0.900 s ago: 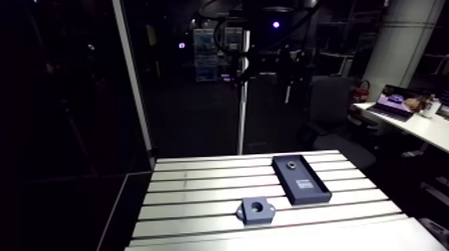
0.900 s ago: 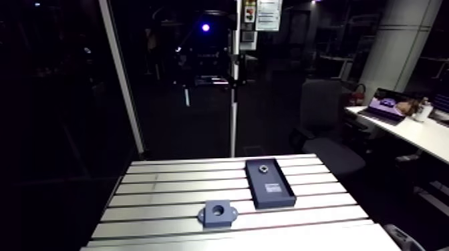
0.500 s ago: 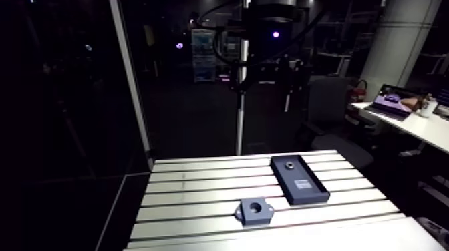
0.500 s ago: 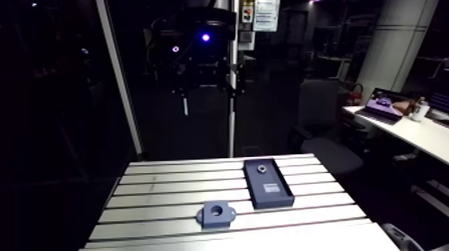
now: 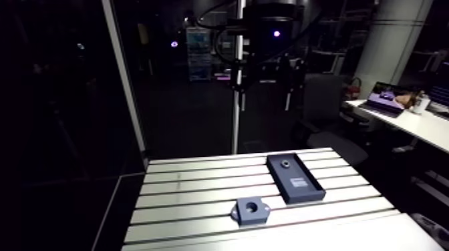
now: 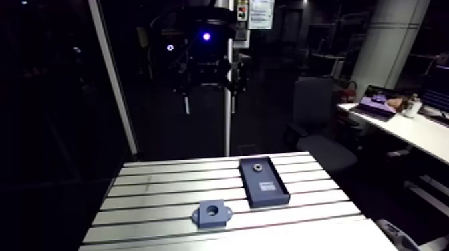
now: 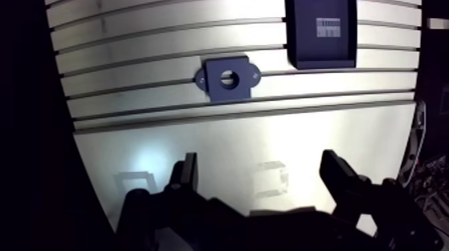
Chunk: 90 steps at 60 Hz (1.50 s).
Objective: Pick up the bearing and press it into the housing until flush.
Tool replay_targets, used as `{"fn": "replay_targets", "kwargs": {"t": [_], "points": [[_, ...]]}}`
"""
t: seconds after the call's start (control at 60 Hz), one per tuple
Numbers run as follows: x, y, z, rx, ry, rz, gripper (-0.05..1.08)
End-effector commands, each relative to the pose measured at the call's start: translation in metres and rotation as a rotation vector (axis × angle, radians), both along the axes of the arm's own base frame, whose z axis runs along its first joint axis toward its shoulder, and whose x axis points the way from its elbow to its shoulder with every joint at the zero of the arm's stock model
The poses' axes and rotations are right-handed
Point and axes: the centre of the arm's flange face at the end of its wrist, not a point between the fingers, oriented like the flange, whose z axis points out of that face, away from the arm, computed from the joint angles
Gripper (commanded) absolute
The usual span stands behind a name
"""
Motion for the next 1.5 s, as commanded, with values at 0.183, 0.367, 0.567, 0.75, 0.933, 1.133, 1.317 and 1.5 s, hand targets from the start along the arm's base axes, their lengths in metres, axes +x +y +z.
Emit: {"fn": "replay_targets", "kwargs": {"t": [0.183,0.367,0.567,0.75,0.933,1.133,1.317,1.5], "points": [[-0.015,0.057,-0.005,-0.006,0.027,0.029,0.01],[-0.039,0.076,-0.026,-0.002,0.041,0.1,0.01],[-0.079,0.096,-0.052,0.007,0.069,0.133,0.01],[-0.107,0.116,-0.065,0.008,0.07,0.131,0.01],[-0.124,0.125,-0.089,0.006,0.063,0.149,0.01],[-0.134,0.149,-0.112,0.011,0.067,0.144,0.01],[-0.136,0.152,-0.116,0.015,0.073,0.142,0.01],[-0.136,0.152,-0.14,0.008,0.045,0.128,0.01]]}}
